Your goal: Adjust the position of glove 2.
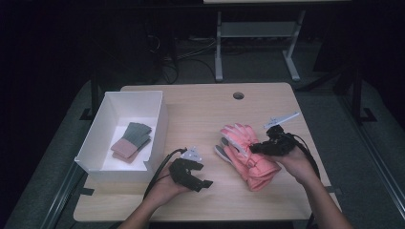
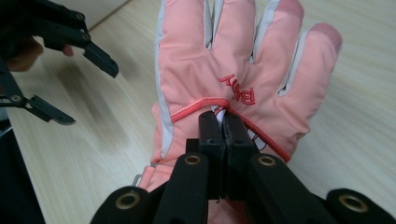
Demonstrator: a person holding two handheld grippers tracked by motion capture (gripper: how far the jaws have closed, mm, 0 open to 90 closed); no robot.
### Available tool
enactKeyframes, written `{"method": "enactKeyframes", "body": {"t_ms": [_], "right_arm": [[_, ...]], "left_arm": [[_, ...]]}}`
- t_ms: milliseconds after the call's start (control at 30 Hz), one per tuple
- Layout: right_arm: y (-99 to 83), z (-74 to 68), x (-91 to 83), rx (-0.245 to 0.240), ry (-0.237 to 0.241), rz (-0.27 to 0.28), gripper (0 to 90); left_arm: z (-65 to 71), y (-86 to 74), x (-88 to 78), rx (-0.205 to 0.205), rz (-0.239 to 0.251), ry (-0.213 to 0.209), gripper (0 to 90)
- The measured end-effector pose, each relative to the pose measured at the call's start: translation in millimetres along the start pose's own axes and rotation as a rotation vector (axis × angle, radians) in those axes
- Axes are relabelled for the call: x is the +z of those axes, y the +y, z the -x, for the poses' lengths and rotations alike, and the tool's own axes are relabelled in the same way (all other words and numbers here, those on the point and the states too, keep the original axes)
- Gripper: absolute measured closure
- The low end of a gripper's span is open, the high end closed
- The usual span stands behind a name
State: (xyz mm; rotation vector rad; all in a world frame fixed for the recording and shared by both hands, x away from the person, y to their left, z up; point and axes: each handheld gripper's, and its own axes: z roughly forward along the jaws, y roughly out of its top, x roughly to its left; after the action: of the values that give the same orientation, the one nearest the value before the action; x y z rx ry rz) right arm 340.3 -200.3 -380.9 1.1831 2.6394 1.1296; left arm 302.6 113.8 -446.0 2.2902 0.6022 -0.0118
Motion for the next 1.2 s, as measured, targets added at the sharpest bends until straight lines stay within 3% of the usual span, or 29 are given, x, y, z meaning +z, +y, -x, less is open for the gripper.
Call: {"method": "enactKeyframes", "body": {"t_ms": [267, 533, 633, 800, 933, 1000, 1133, 1200], "right_arm": [[-2.9, -0.1, 19.5, -0.017, 0.018, -0.058, 88.4], [-5.7, -0.2, 36.6, -0.035, -0.017, -0.122, 85.2], [-8.0, 1.0, 37.6, -0.034, -0.006, -0.107, 80.9], [-7.2, 0.9, 23.2, -0.049, 0.008, -0.028, 62.5], [-6.6, 2.5, 10.0, -0.051, 0.009, 0.027, 58.7], [-8.6, 5.6, 1.3, -0.051, -0.007, 0.064, 66.2], [-16.0, 16.1, -19.0, -0.032, -0.061, 0.128, 90.0], [-21.8, 21.8, -24.8, -0.018, -0.075, 0.127, 90.0]], "left_arm": [[0.0, -0.5, 0.7, 0.0, -0.009, -0.002, 24.2], [2.1, -1.1, 3.7, 0.004, -0.021, -0.003, 24.2], [2.6, -0.6, 3.7, 0.008, -0.023, -0.002, 24.2], [1.8, 0.3, 2.8, 0.007, -0.018, 0.0, 25.1], [2.1, 1.9, 1.8, 0.0, 0.001, 0.007, 36.6], [2.2, 4.2, 0.2, -0.007, 0.018, 0.015, 45.9], [-0.1, 12.2, -1.8, -0.032, 0.031, 0.007, 76.9], [-0.5, 16.9, -1.1, -0.035, 0.026, 0.017, 89.6]]}}
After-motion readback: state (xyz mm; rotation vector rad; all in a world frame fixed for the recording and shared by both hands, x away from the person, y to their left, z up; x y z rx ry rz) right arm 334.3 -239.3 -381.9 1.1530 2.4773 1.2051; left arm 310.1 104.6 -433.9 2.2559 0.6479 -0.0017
